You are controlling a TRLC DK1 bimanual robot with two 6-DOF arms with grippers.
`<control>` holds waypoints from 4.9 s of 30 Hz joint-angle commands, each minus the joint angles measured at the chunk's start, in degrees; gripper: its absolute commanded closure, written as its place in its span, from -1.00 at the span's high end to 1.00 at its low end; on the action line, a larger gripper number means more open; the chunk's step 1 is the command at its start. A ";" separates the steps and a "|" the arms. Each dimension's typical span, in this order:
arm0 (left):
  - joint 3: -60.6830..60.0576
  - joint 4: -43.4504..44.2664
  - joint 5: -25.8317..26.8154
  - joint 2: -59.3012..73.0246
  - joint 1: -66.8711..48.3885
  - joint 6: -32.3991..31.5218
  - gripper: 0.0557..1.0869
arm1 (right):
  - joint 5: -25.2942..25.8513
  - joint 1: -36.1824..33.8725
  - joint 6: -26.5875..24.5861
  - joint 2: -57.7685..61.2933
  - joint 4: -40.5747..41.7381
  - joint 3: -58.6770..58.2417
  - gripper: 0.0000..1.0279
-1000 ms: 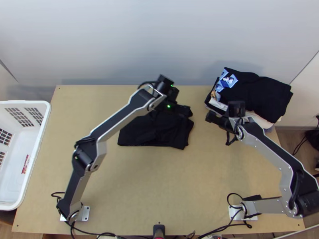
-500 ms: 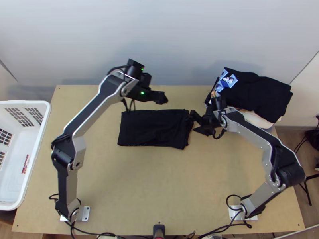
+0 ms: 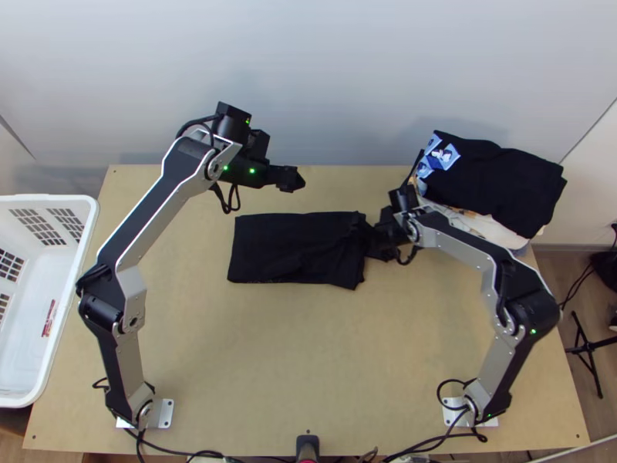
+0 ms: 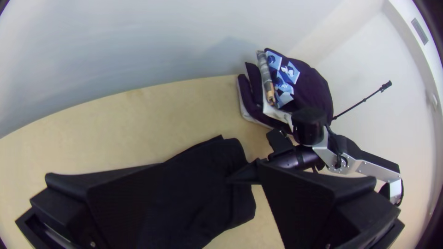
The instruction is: Fold the t-shirt
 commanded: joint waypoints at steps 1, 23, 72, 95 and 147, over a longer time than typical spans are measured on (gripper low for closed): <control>0.95 0.00 -0.37 -0.42 1.86 0.95 0.92 | 0.53 3.66 0.00 5.99 0.19 6.97 0.91; 0.77 -2.11 -0.29 -2.26 8.01 1.66 0.92 | -7.91 0.14 5.10 -5.44 -0.78 28.32 -0.95; -1.16 -2.11 -0.29 -2.26 9.60 2.45 0.92 | -21.71 -36.51 13.89 2.38 -1.04 56.54 -0.94; -0.37 -2.20 -0.29 -1.29 9.16 2.54 0.92 | -5.45 -46.79 -20.74 0.71 -33.82 56.80 -0.94; -37.20 35.68 -41.95 -49.46 18.12 11.76 0.92 | 45.61 -20.95 -34.10 -53.69 12.49 1.34 0.93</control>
